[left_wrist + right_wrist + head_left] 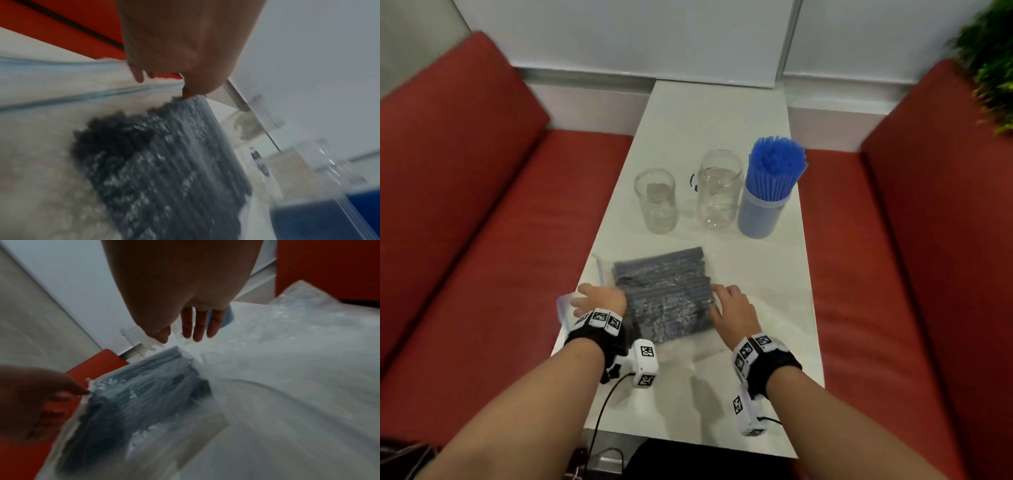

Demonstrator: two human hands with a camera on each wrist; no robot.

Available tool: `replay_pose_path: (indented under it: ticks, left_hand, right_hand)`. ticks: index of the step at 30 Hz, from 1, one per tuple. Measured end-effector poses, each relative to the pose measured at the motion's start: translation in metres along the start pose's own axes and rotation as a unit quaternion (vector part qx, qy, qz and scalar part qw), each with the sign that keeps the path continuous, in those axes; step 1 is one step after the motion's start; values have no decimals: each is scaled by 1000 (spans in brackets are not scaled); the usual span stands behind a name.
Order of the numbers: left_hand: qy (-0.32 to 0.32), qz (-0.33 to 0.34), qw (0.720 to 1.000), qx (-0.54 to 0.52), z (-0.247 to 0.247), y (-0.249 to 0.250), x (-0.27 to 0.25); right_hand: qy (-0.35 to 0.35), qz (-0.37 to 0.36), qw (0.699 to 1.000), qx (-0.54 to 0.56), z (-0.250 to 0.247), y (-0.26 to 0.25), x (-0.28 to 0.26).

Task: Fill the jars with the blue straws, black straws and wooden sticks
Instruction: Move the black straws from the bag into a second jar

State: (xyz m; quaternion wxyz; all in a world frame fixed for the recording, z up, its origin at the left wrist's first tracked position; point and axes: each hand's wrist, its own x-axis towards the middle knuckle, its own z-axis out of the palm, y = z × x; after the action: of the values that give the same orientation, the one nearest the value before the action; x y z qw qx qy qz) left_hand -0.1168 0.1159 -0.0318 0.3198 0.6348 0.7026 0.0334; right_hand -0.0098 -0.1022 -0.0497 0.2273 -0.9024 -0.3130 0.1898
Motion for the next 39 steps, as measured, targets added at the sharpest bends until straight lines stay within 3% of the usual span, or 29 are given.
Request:
replay_pose_path:
  ticks: [2,4,6,9,11,14,17,20,27,34,39]
  left_hand:
    - [-89,-16,995,33,-5,-16,19]
    - [-152,33,987,37,-2,-25,30]
    - [-161,86,983,7,-1,-22,32]
    - [-147,116,967,-173,-7,2,30]
    - [-216,146,926,-272,-18,26,25]
    - [-332,195,871,-306,-36,63,15]
    - [-400,237,827,-316,-49,87,5]
    - [-441,270,795,-318,-55,99,0]
    - [-421,292,805,-299,-56,115,-11]
    - [-493,227,766,-344,-53,127,-26]
    - [-531,201,747,-347,-47,127,-31]
  right_hand:
    - [-39,-25,999,26,5,-23,7]
    - [-69,-33,996,55,13,-43,10]
    - [-103,-43,991,79,19,-62,14]
    - [-124,-59,982,131,21,-87,23]
    - [-81,-49,976,196,16,-101,30]
    - [3,-11,957,291,-3,-116,43]
    - [53,-3,928,369,-26,-125,52]
    - [92,9,917,387,-46,-129,57]
    - [160,25,918,363,-67,-130,60]
    - [163,-4,938,307,-90,-129,55]
    - [129,-5,930,345,-104,-115,52]
